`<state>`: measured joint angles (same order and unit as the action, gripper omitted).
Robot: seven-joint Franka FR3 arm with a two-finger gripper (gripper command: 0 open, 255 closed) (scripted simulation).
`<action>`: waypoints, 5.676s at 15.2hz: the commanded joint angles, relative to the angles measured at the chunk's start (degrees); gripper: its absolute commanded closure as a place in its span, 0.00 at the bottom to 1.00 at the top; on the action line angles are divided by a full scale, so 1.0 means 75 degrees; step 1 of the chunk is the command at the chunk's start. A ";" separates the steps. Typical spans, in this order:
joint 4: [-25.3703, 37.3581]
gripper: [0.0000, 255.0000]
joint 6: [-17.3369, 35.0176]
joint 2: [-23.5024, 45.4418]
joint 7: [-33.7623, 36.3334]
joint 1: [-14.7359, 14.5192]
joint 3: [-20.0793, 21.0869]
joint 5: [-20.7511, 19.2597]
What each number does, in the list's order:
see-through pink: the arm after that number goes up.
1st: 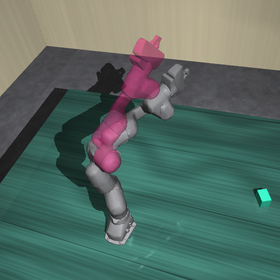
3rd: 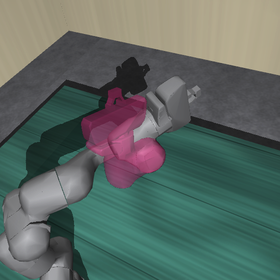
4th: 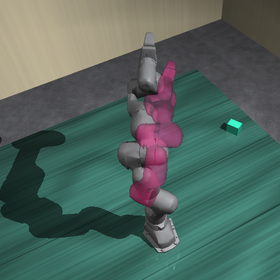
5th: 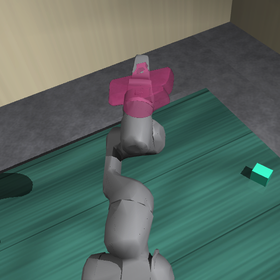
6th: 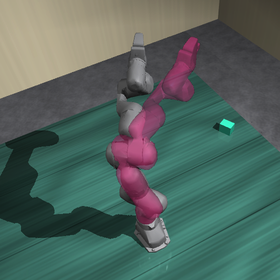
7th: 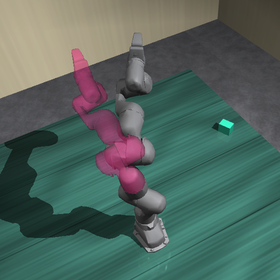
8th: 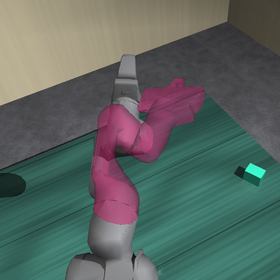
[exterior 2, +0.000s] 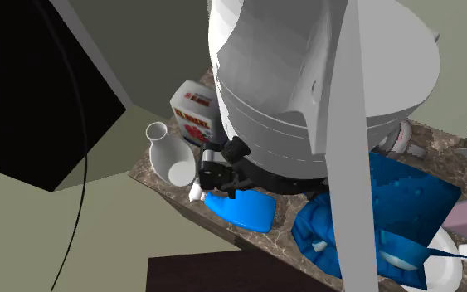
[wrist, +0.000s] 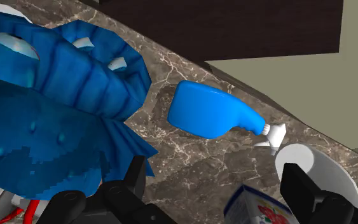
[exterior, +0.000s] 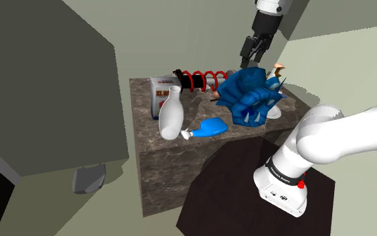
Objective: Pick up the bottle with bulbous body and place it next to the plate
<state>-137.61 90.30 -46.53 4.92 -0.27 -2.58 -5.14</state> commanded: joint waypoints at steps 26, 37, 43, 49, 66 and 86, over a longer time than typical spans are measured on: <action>0.0101 0.00 0.4879 0.3972 0.1677 -0.1036 0.1838 0.0869; -0.0081 0.00 0.5269 0.4184 0.1708 -0.1021 0.1860 0.0830; -0.0082 1.00 0.5269 0.4183 0.1707 -0.1021 0.1860 0.0830; 0.0046 1.00 0.5050 0.4091 0.1689 -0.1025 0.1846 0.0847; 0.1376 1.00 0.3236 0.3601 0.1584 -0.1026 0.1747 0.0904; 0.3505 1.00 0.1182 0.3676 0.1551 -0.0987 0.1686 0.0865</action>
<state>-112.25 100.01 -19.02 16.57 -7.69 10.09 1.37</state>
